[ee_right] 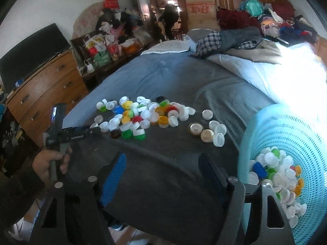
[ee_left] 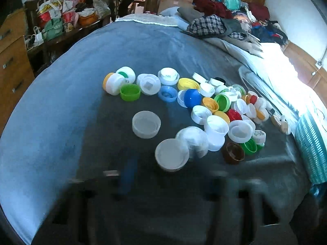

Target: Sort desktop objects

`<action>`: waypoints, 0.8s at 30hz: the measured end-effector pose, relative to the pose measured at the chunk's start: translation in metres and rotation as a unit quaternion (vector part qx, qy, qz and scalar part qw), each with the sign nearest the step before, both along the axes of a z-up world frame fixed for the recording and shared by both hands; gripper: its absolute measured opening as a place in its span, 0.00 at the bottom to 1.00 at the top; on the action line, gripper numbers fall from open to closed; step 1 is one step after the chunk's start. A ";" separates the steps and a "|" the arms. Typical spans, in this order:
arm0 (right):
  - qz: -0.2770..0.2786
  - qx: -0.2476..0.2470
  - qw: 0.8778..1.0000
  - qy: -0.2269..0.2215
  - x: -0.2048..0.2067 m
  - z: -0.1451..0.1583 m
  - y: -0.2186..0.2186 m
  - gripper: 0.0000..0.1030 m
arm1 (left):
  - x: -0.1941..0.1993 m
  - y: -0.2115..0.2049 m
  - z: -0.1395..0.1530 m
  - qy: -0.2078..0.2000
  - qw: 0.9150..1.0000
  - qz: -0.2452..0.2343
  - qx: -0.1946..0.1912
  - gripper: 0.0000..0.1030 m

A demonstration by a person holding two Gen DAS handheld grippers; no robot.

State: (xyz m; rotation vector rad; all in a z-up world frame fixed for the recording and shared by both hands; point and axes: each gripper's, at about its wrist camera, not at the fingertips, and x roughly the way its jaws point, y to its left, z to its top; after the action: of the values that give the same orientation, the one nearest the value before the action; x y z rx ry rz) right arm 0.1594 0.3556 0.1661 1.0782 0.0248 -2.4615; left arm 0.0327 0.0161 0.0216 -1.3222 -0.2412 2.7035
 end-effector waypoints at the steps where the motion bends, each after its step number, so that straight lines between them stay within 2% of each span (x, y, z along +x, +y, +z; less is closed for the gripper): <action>1: 0.005 0.003 1.000 -0.002 -0.001 -0.001 -0.004 0.65 | 0.002 0.001 0.002 0.002 1.000 0.001 -0.001 0.25; 4: 0.016 0.009 1.000 -0.005 -0.001 -0.004 -0.011 0.59 | 0.018 -0.002 0.015 0.022 1.000 0.002 -0.003 0.25; 6: 0.023 0.006 1.000 -0.005 -0.002 -0.004 -0.017 0.59 | 0.033 -0.011 0.026 0.038 0.999 0.009 0.024 0.25; 12: 0.063 0.010 0.998 -0.015 -0.013 -0.011 -0.054 0.59 | 0.051 -0.034 0.032 0.049 0.998 0.025 0.041 0.25; 14: 0.080 0.012 0.997 -0.016 -0.017 -0.012 -0.072 0.59 | 0.052 -0.049 0.029 0.054 0.995 0.030 0.083 0.25; 16: 0.096 0.015 0.995 -0.013 -0.021 -0.011 -0.091 0.59 | 0.046 -0.059 0.018 0.040 0.993 0.027 0.104 0.34; 18: 0.106 0.013 0.994 -0.011 -0.025 -0.010 -0.106 0.59 | 0.042 -0.066 0.006 0.026 0.996 0.059 0.061 0.37; 19: 0.110 0.014 0.994 -0.011 -0.025 -0.010 -0.111 0.59 | 0.043 -0.070 0.003 0.025 0.996 0.062 0.058 0.37; 21: 0.119 0.018 0.993 -0.012 -0.027 -0.011 -0.123 0.59 | 0.048 -0.078 0.001 0.029 0.995 0.089 0.028 0.37; 24: 0.127 0.022 0.991 -0.018 -0.026 -0.016 -0.136 0.59 | 0.054 -0.087 -0.003 0.030 0.995 0.094 0.031 0.36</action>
State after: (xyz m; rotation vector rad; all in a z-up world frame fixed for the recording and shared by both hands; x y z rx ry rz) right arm 0.1331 0.2194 0.1499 1.0658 0.1958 -2.2228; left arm 0.0862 -0.0709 0.0185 -1.2570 -0.4624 2.8580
